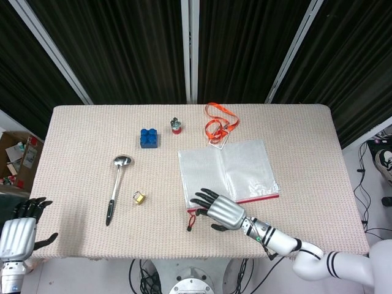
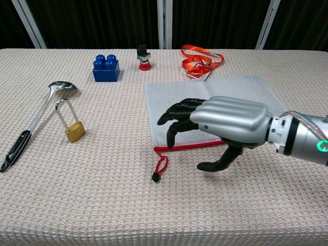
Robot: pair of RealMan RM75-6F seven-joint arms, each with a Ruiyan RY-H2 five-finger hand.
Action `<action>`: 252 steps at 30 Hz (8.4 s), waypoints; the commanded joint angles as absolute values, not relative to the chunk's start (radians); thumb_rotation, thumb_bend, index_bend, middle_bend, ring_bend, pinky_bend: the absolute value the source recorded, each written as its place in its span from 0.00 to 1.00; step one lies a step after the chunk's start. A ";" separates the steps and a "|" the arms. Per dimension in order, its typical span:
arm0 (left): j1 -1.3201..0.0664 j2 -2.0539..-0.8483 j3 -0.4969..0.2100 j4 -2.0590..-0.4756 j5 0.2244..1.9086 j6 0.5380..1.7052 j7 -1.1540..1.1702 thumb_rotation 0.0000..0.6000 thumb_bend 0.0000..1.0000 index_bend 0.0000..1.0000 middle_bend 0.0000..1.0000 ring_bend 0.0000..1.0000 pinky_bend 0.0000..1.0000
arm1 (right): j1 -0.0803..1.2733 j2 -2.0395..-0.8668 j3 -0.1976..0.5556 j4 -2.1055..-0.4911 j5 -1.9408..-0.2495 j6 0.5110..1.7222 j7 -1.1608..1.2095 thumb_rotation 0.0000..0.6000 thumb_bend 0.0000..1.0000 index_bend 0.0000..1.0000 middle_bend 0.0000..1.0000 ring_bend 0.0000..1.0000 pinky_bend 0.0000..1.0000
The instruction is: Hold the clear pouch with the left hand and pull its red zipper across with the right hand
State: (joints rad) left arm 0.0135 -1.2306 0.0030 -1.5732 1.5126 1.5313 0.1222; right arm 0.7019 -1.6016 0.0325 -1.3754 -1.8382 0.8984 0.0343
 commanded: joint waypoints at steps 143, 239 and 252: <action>-0.642 -1.647 -0.012 -1.250 1.662 1.274 -0.818 1.00 0.41 0.68 0.25 0.13 0.14 | 0.913 -1.720 0.062 -1.267 -1.819 1.316 0.058 1.00 0.48 0.83 0.19 0.00 0.00; -0.520 -1.484 -0.024 -1.357 1.530 1.253 -0.228 1.00 0.25 0.23 0.17 0.12 0.14 | 0.495 -1.379 -0.146 -1.361 -1.667 1.211 -0.014 1.00 0.17 0.08 0.00 0.00 0.00; -0.336 -1.217 -0.031 -1.561 1.390 1.410 0.078 1.00 0.22 0.23 0.17 0.12 0.14 | 0.356 -1.170 -0.055 -1.510 -1.522 1.399 0.116 1.00 0.11 0.00 0.04 0.00 0.00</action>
State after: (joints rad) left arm -0.3744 -1.2551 -0.0342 -1.5367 1.4287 1.3826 0.0561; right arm 0.4158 -1.2046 -0.0919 -1.5061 -1.5744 1.3218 0.0783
